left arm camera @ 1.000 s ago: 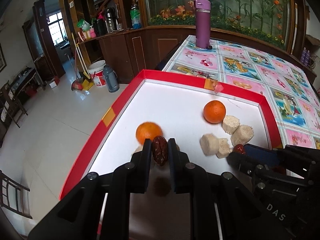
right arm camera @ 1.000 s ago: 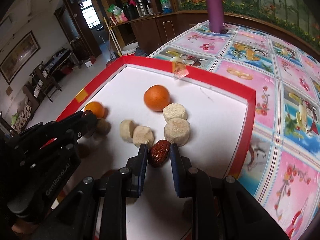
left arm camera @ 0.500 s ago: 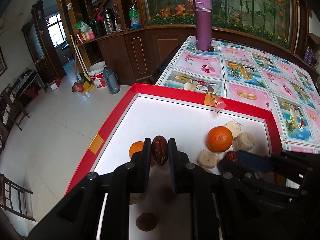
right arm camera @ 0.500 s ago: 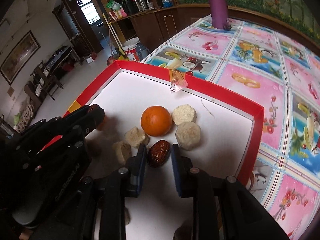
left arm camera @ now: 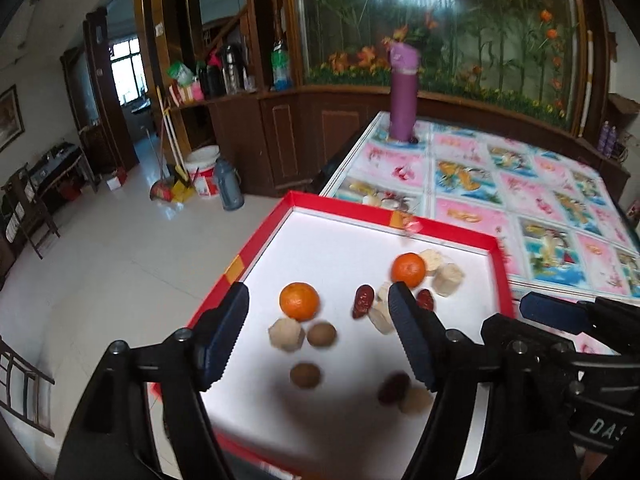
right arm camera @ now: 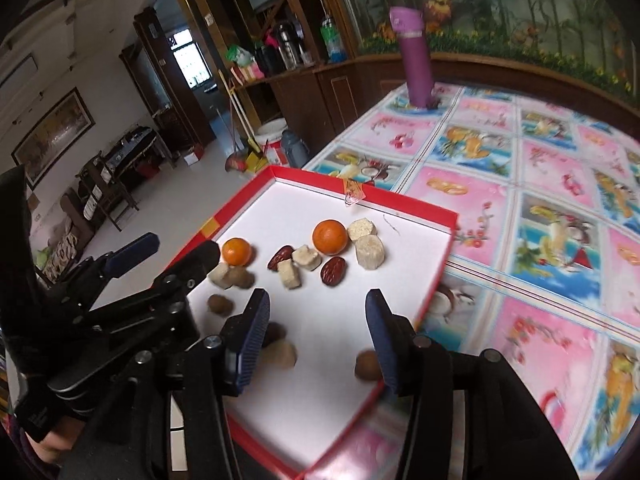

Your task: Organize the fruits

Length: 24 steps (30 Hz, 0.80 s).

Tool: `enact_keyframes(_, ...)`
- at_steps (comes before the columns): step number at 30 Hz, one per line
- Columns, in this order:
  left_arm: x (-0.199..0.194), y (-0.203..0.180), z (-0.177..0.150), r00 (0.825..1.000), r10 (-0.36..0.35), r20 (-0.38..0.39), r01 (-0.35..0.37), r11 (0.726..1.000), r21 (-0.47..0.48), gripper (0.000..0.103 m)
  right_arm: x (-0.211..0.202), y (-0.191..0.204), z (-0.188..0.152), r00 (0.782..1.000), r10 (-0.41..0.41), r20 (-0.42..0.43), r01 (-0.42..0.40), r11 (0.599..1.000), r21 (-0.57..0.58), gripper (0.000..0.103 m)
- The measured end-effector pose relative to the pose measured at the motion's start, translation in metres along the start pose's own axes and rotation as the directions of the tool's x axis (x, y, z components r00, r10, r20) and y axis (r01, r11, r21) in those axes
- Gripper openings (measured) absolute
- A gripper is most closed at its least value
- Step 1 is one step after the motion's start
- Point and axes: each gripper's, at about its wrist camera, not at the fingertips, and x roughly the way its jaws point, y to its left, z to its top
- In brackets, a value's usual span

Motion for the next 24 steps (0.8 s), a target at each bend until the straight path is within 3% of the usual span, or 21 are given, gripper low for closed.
enact_keyframes(3,-0.033,0.001,-0.006,0.999,0.006,0.049,-0.006,1.000,-0.002,0.090,-0.027,0.013,-0.011,0.998,-0.020,0.058,0.021,0.999,-0.024,0.050)
enact_keyframes(5,-0.055,0.002,-0.011,0.996,0.006,0.087,-0.006,1.000,-0.005,0.092,-0.041,0.019,-0.018,0.996,-0.029,0.088,0.032,0.999,-0.032,0.055)
enact_keyframes(13,-0.141,0.013,-0.035,0.980,0.037,0.196,-0.030,0.999,-0.039,0.103,-0.110,0.045,-0.048,0.974,-0.062,0.216,0.079,0.994,-0.072,0.061)
enact_keyframes(17,-0.181,0.018,-0.047,0.971,0.051,0.233,-0.039,0.998,-0.055,0.103,-0.150,0.053,-0.068,0.948,-0.083,0.307,0.103,0.993,-0.051,0.075)
enact_keyframes(21,-0.211,0.024,-0.058,0.964,0.074,0.255,-0.058,0.996,-0.070,0.103,-0.182,0.062,-0.087,0.924,-0.093,0.370,0.114,0.993,-0.036,0.079)
enact_keyframes(24,-0.226,0.028,-0.066,0.962,0.080,0.261,-0.056,0.994,-0.096,0.103,-0.204,0.066,-0.105,0.891,-0.115,0.439,0.136,0.991,-0.017,0.085)
